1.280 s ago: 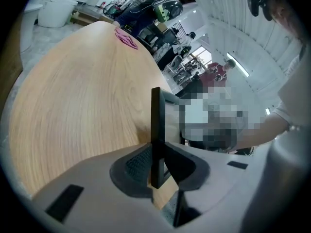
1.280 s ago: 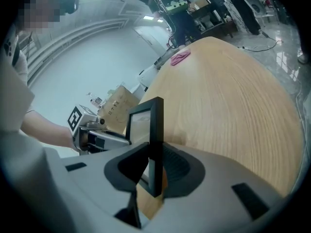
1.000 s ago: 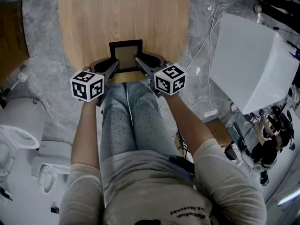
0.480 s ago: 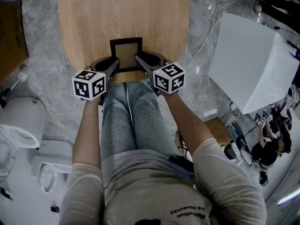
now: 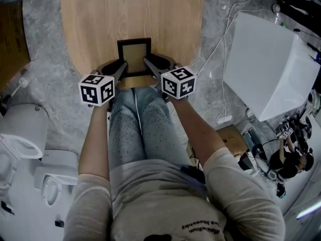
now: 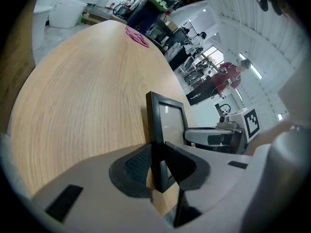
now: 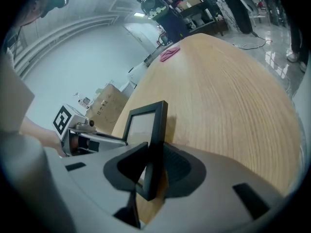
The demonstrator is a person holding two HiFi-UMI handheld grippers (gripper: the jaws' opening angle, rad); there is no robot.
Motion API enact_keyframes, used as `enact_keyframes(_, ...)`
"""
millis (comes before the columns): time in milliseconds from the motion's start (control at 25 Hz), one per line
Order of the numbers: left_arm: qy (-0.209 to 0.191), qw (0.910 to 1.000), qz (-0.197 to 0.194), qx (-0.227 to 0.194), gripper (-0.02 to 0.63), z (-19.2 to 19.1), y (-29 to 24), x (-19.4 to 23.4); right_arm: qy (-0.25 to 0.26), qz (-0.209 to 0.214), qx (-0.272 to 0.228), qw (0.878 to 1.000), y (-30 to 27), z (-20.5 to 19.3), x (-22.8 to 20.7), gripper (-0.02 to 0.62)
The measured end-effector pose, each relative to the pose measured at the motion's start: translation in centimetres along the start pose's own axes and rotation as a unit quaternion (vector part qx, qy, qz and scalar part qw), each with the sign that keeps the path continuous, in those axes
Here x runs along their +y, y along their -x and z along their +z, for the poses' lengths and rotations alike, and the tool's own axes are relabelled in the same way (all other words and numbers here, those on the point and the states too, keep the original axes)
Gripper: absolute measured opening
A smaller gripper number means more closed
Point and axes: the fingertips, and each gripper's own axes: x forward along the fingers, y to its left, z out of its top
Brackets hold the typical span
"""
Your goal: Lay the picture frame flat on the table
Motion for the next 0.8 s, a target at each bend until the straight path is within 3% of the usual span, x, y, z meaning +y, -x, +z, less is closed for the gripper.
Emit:
enact_keyframes(440, -0.002, 0.9995, 0.033, -0.002, 0.1, -0.2, -0.8, 0.0, 0.002, -0.023, 0.007, 1.0, -0.1, -0.4, -0.9, 0.103)
enact_keyframes(800, -0.034, 0.9945, 0.099, -0.01, 0.103, -0.1, -0.5, 0.3, 0.017, -0.073, 0.015, 0.997, -0.1, -0.3, -1.0, 0.101)
